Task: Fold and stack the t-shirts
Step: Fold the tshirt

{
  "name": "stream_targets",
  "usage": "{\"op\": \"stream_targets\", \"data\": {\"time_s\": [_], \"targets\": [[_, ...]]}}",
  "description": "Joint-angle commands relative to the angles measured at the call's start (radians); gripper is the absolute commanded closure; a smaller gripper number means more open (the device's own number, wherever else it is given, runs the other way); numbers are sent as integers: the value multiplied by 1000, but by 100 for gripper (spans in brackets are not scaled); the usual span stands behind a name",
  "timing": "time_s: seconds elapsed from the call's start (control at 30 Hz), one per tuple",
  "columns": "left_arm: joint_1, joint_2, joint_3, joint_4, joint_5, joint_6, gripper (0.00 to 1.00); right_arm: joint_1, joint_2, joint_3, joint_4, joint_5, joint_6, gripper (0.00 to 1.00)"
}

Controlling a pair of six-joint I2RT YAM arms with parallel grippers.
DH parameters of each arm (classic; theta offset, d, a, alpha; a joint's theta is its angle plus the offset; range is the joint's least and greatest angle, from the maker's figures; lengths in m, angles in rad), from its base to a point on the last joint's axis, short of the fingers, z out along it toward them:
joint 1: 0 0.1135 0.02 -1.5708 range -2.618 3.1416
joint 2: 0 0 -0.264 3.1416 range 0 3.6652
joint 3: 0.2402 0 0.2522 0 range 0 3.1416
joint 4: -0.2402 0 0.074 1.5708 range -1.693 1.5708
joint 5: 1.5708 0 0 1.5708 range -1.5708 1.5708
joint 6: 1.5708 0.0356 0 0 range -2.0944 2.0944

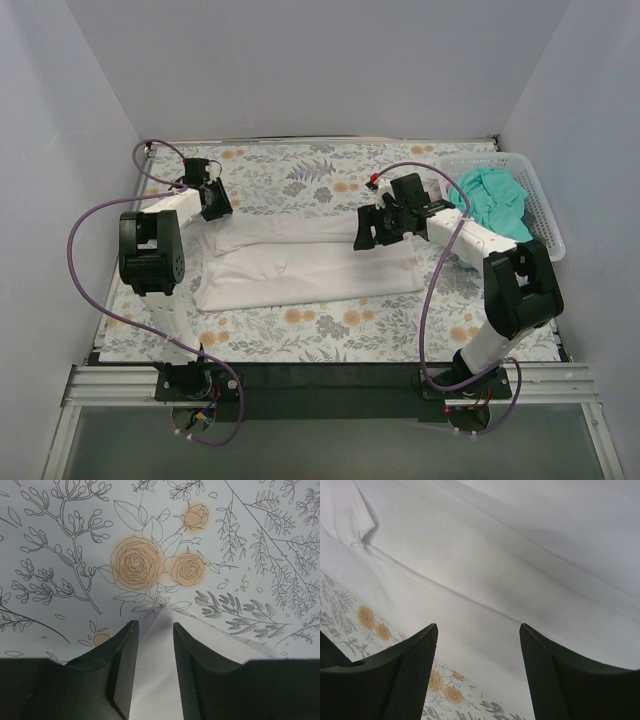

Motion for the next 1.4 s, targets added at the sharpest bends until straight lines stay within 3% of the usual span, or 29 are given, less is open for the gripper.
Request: {"op": "stream_targets", "data": {"time_s": [0.0, 0.33, 0.47, 0.5, 0.67, 0.87, 1.2, 1.37], "targets": [[2, -1, 28, 49, 11, 51, 66, 5, -53, -22, 35, -11, 1, 38], [-48, 22, 16, 83, 56, 93, 68, 7, -69, -37, 38, -4, -2, 39], [-50, 21, -2, 84, 34, 93, 77, 7, -70, -38, 37, -2, -3, 39], [-50, 19, -4, 84, 28, 93, 86, 7, -72, -40, 38, -4, -3, 39], [-52, -40, -21, 81, 16, 91, 100, 7, -91, -48, 38, 1, -5, 39], [-52, -178, -102, 57, 39, 62, 100, 5, -118, -58, 37, -5, -3, 40], [-55, -430, -341, -39, 160, -107, 100, 14, -147, -83, 37, -28, -2, 40], [-55, -553, -430, -103, 143, -136, 100, 30, -159, -92, 37, -39, -8, 41]]}}
